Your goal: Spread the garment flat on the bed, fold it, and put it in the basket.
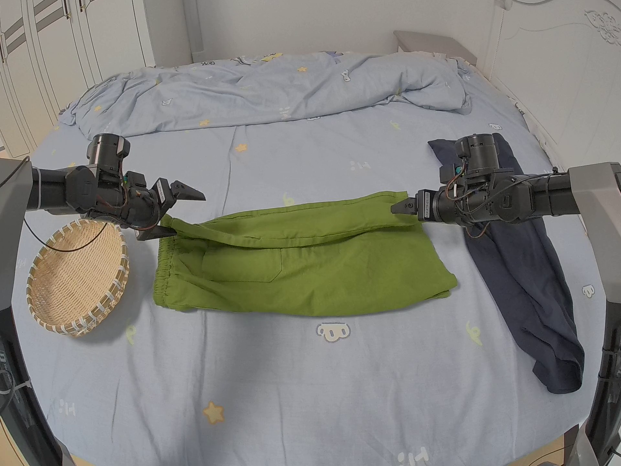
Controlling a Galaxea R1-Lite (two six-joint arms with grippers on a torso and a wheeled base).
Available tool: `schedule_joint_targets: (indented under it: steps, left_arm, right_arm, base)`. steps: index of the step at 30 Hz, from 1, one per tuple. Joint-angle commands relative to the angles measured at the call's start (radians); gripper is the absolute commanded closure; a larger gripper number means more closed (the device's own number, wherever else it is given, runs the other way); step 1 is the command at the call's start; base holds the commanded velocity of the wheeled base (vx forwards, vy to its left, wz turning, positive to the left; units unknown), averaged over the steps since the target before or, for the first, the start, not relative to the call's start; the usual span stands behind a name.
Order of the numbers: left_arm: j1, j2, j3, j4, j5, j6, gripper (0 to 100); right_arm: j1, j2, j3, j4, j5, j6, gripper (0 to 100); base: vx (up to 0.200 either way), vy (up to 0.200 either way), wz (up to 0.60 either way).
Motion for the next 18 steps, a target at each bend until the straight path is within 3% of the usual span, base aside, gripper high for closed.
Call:
schedule_joint_targets:
  steps: [1,8,18]
  left_arm:
    - [-0.002,0.151,-0.219,-0.003,0.001,-0.145,0]
    - [0.008,0.238,-0.343,-0.003,0.006,-0.200,0]
    - [0.010,0.223,-0.345,0.006,0.009,-0.194,0]
  right_arm:
    - [-0.002,-0.009,0.000,0.002,-0.001,-0.001,0]
    - [-0.019,-0.006,0.003,0.002,-0.001,-0.001,0]
    - [-0.040,-0.026,0.019,0.003,0.002,0.016,0]
  base:
    - [0.000,0.000,0.00]
    - [0.000,0.000,0.00]
    - [0.000,0.000,0.00]
